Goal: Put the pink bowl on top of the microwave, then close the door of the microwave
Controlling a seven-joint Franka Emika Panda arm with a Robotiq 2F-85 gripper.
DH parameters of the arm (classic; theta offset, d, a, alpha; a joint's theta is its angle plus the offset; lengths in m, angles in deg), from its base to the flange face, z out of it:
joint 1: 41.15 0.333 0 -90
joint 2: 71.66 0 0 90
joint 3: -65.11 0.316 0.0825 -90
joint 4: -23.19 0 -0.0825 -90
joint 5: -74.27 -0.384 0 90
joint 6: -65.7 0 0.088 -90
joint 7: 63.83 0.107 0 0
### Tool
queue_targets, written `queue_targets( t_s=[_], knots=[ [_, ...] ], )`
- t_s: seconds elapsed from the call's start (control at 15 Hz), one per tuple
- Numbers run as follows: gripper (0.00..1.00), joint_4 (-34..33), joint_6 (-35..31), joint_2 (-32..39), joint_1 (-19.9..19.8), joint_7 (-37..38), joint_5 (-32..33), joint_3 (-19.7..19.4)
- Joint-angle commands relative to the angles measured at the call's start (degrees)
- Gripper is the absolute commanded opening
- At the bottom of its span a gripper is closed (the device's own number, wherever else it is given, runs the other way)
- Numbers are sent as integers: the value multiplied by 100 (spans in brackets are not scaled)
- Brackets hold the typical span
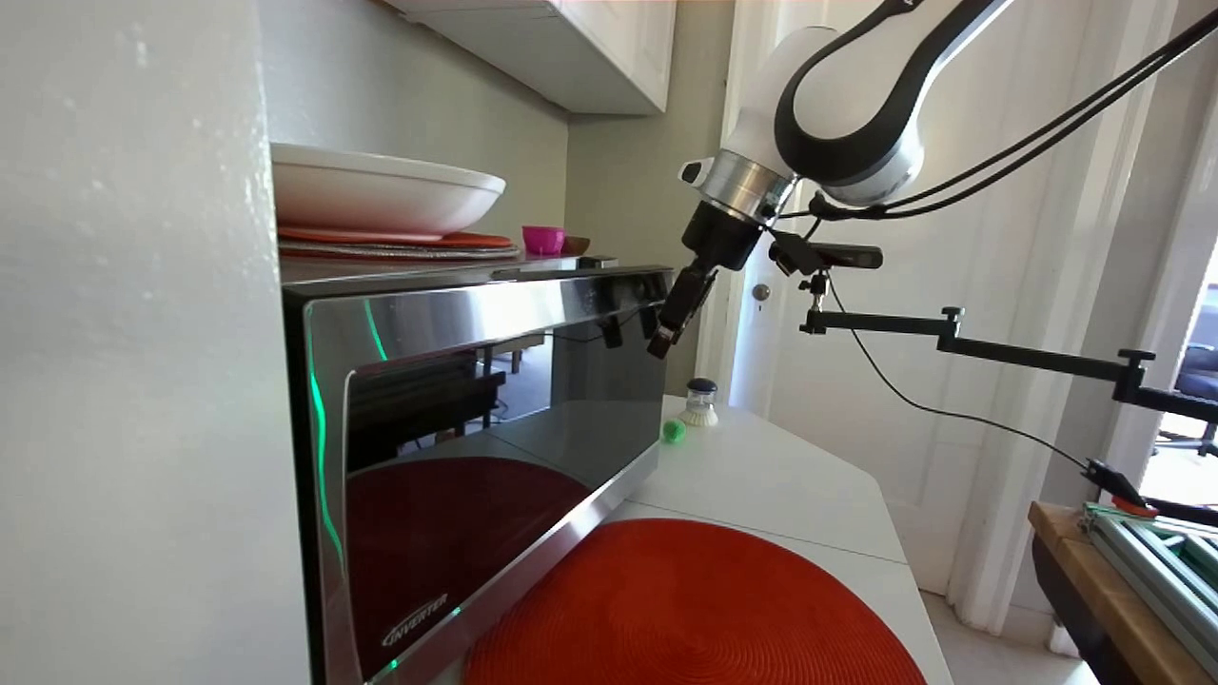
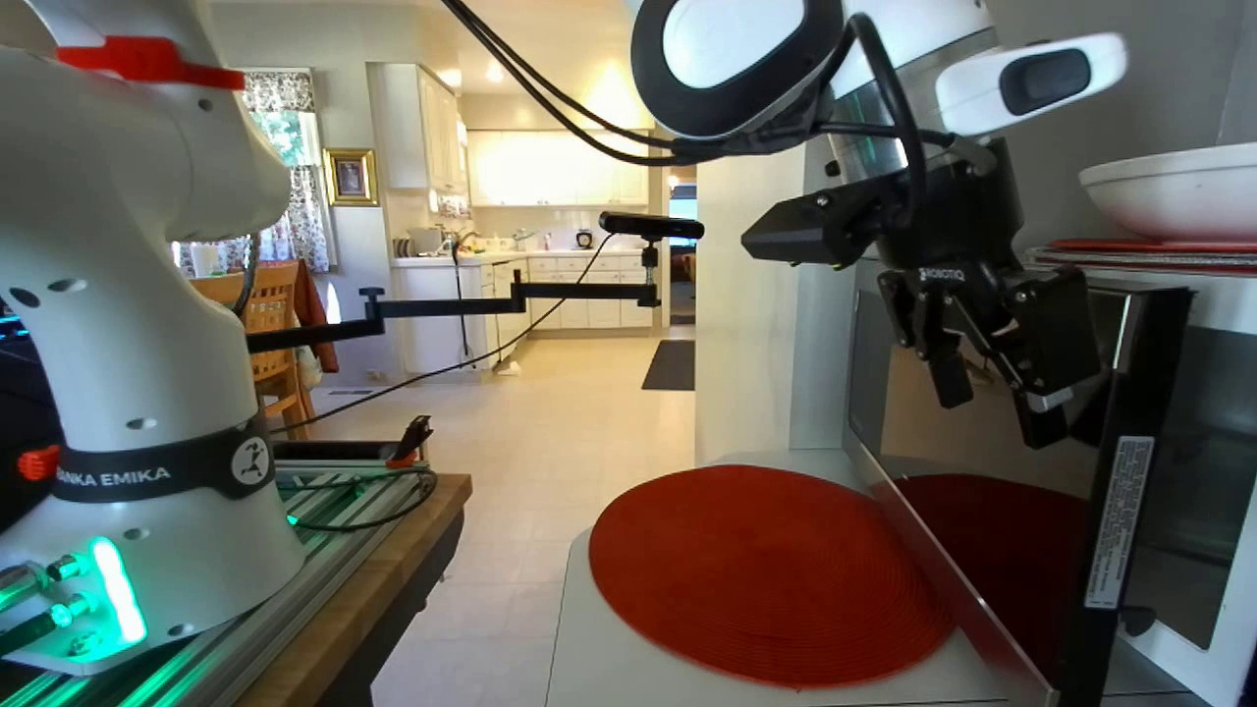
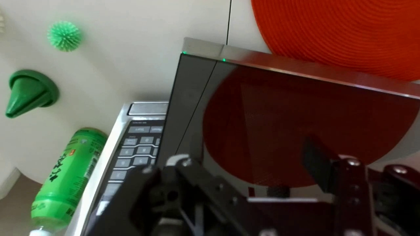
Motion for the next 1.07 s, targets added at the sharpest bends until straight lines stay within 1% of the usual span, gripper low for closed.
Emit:
queue_targets(
  t_s=[0.0,0.4,0.47,0.53,0.6,0.8,1.0],
  knots=[
    [49,-42,-152,56,-65,-341,-395,136],
    [3,9,-382,-100,-88,-763,-931,332],
    [0,54,-503,-177,-92,-916,-1086,395],
    [0,93,-646,-244,-87,-1056,-1212,445],
    [0,153,-960,-290,-68,-1219,-1339,504],
    [0,286,-1381,-449,-46,-1706,-1903,737],
    [0,316,-1515,-485,-31,-2036,-2330,900]
  ],
)
